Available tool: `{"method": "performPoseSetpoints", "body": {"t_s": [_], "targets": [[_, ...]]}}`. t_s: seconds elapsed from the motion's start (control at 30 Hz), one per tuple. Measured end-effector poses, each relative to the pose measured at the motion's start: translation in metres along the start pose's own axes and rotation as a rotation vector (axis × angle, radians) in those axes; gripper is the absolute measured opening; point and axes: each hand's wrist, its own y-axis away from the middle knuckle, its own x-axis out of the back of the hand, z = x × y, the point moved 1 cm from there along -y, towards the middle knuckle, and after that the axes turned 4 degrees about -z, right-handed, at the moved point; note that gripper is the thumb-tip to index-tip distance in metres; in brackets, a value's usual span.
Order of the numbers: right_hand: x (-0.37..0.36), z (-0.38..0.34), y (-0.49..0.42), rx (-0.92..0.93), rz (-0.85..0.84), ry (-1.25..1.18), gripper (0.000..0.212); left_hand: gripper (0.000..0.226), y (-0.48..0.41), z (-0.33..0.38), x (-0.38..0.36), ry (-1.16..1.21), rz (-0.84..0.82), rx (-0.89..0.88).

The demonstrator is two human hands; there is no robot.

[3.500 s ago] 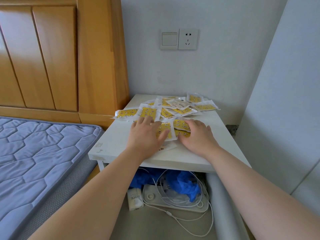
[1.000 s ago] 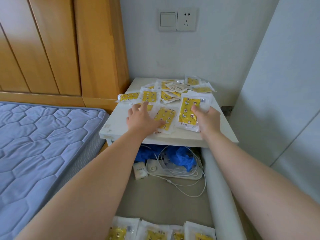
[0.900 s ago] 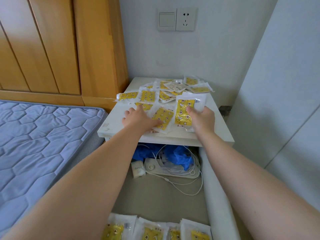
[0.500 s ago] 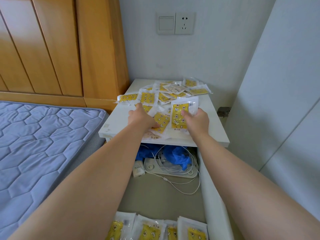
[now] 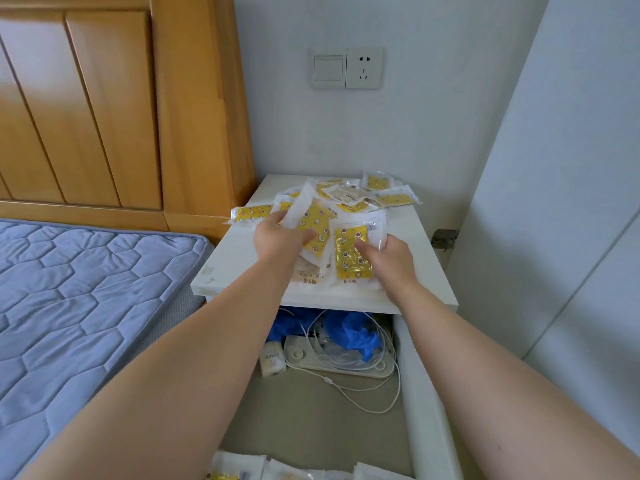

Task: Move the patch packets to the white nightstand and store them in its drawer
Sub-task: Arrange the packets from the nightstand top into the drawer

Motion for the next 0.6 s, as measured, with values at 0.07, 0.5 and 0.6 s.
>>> {"method": "performPoseSetpoints", "body": {"t_s": [0.07, 0.5, 0.6], "targets": [[0.003, 0.003, -0.003, -0.019, -0.015, -0.101, 0.01, 0.052, 0.002, 0.007, -0.005, 0.052, -0.005, -0.081], [0.017, 0.006, -0.006, -0.198, -0.105, -0.618, 0.02, 0.03, 0.009, -0.011, -0.021, -0.091, -0.494, -0.147], [0.016, 0.005, -0.006, -0.194, -0.101, -0.616, 0.021, 0.034, 0.014, -0.006, -0.021, -0.219, -0.572, -0.202]]}}
